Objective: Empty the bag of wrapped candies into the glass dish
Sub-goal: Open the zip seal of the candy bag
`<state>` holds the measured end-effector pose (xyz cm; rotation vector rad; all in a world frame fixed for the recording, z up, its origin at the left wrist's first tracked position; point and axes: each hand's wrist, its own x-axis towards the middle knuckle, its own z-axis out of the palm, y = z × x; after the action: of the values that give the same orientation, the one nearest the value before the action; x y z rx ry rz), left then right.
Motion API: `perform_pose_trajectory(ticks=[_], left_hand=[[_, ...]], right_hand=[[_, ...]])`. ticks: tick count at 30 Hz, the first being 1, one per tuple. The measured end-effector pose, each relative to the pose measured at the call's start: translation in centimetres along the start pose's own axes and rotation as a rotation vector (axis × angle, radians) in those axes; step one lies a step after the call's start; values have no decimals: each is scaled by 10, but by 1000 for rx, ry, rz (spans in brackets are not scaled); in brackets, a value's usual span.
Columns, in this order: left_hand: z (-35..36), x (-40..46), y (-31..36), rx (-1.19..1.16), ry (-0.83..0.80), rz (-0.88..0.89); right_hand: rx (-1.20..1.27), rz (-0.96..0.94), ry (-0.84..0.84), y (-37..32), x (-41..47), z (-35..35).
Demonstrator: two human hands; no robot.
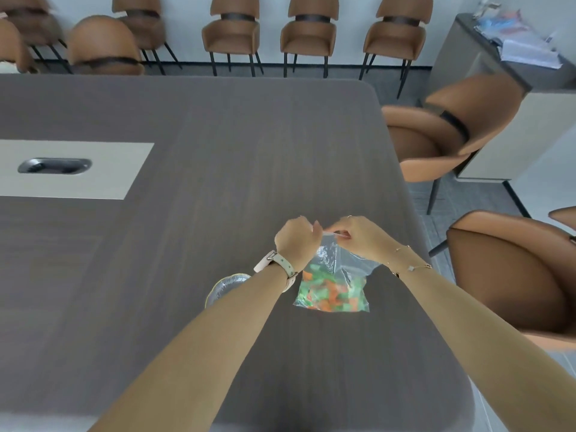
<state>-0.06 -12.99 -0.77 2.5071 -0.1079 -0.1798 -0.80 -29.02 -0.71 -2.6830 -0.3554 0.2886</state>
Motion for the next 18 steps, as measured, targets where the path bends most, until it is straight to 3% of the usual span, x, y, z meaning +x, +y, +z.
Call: perform_pose_trajectory(ticks=[3,10,18], left_hand=[[-7,-2,-1,-117,-10,-90],[-11,-7,-13,-165,12,-84],[-8,-14,-19,-212,-22,-49]], right_hand=[[-6,-14,-6,-9,-3,-2],[-5,14,-8,-15,-7,3],[282,102,58,-28,-15,8]])
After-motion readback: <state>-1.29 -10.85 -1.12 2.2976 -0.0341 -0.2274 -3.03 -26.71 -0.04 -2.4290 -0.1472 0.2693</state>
